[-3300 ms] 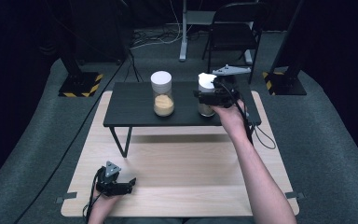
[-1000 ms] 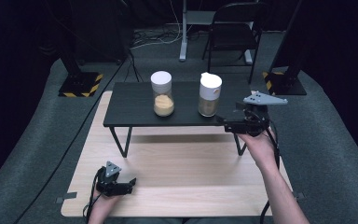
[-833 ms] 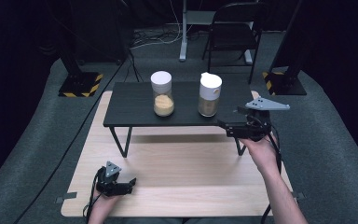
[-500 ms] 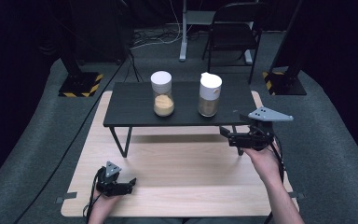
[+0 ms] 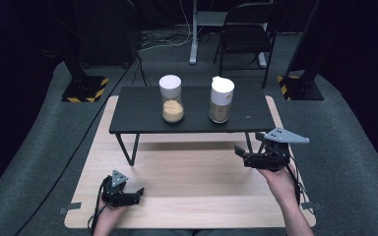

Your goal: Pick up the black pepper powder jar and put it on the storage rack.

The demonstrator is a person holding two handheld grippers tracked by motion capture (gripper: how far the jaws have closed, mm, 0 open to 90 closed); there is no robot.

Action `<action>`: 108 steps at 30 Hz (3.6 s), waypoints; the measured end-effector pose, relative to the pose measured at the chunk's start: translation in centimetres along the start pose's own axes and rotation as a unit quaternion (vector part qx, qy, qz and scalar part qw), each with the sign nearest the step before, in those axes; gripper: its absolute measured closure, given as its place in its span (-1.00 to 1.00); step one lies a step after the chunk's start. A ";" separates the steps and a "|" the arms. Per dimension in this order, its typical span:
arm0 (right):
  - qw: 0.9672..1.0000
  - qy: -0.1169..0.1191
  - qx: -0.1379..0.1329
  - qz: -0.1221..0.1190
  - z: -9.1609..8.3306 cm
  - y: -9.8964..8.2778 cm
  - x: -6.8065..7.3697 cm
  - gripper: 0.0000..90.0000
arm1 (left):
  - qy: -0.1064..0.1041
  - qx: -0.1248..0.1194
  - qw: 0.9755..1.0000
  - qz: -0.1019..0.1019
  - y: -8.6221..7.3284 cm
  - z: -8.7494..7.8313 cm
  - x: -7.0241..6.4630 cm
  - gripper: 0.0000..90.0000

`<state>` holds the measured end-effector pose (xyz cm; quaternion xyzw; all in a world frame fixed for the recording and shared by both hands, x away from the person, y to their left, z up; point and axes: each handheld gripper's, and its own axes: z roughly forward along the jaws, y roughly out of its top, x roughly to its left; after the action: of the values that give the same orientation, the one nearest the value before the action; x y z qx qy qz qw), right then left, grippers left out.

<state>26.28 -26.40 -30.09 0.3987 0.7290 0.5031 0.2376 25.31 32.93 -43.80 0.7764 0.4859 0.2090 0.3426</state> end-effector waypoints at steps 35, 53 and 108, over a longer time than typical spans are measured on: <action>1.000 0.007 0.026 0.012 1.0 -5.6 0.2 -0.77 | 0.000 0.001 1.000 0.001 0.0 0.0 0.0 -0.83; 0.999 0.009 0.039 0.020 2.0 -7.7 0.1 -0.75 | 0.000 0.001 1.000 0.001 0.0 0.0 0.0 -0.83; 0.991 0.017 0.129 0.031 6.2 -11.2 -0.3 -0.75 | -0.001 0.000 1.000 0.002 0.0 0.0 0.0 -0.83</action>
<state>27.29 -25.26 -42.78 0.4394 0.7790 0.4192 0.1560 25.27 32.92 -43.79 0.7775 0.4843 0.2086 0.3427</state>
